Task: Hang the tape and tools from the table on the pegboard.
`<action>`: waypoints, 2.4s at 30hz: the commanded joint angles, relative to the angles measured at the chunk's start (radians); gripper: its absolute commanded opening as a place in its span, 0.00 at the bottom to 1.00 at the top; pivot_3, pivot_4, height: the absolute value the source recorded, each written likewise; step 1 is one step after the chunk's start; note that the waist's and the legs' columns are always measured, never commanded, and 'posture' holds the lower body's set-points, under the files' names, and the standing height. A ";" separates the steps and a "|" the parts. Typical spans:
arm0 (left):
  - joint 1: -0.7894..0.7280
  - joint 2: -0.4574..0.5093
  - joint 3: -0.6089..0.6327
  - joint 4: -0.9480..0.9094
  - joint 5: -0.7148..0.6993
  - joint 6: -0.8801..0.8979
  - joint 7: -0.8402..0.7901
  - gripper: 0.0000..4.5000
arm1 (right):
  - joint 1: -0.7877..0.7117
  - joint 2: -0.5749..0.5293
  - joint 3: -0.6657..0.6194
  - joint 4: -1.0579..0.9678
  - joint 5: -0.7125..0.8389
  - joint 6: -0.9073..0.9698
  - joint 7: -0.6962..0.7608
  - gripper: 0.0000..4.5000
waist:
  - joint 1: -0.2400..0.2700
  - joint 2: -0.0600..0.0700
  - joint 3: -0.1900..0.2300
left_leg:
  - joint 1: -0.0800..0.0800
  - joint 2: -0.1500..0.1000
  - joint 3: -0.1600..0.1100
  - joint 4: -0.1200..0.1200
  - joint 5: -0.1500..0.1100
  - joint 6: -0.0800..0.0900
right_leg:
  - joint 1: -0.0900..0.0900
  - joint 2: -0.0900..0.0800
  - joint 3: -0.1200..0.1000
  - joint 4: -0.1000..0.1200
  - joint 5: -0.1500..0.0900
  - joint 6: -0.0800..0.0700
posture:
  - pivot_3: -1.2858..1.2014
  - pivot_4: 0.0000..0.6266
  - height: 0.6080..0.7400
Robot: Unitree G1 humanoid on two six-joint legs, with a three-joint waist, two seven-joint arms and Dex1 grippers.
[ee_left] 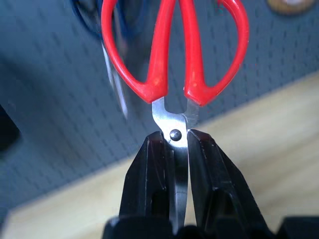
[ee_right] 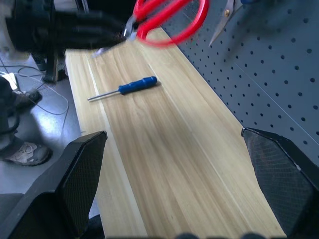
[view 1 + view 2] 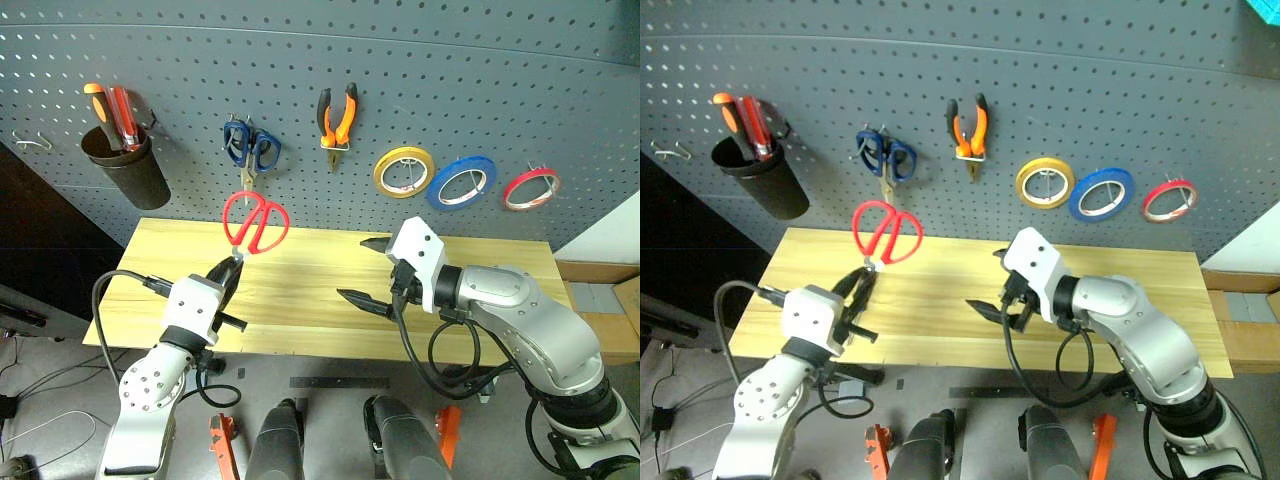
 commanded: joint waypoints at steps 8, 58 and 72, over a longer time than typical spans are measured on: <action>-0.158 0.023 0.090 0.004 -0.039 -0.022 0.021 0.06 | -0.107 0.026 -0.083 0.055 0.050 -0.034 0.001 1.00 | 0.000 0.000 0.000 | 0.000 0.000 0.000 0.000 0.000 0.000 | 0.000 0.000 0.000 0.001 0.001 -0.001 | 0.50 0.36 1.00; -0.422 0.112 0.071 0.518 -0.104 0.653 -0.045 0.90 | -0.122 0.249 0.061 0.080 0.030 0.152 -0.223 1.00 | -0.015 0.002 0.003 | 0.000 0.000 -0.002 0.000 0.000 0.001 | -0.001 0.001 -0.002 0.002 0.001 -0.001 | 0.49 0.47 1.00; -0.707 0.113 -0.027 1.012 -0.060 0.661 -0.076 0.90 | -0.247 0.351 0.076 0.156 0.041 0.274 -0.270 1.00 | -0.016 0.003 0.006 | -0.001 0.000 -0.003 -0.001 0.000 0.001 | -0.001 0.000 -0.003 0.001 0.001 -0.001 | 0.48 0.50 1.00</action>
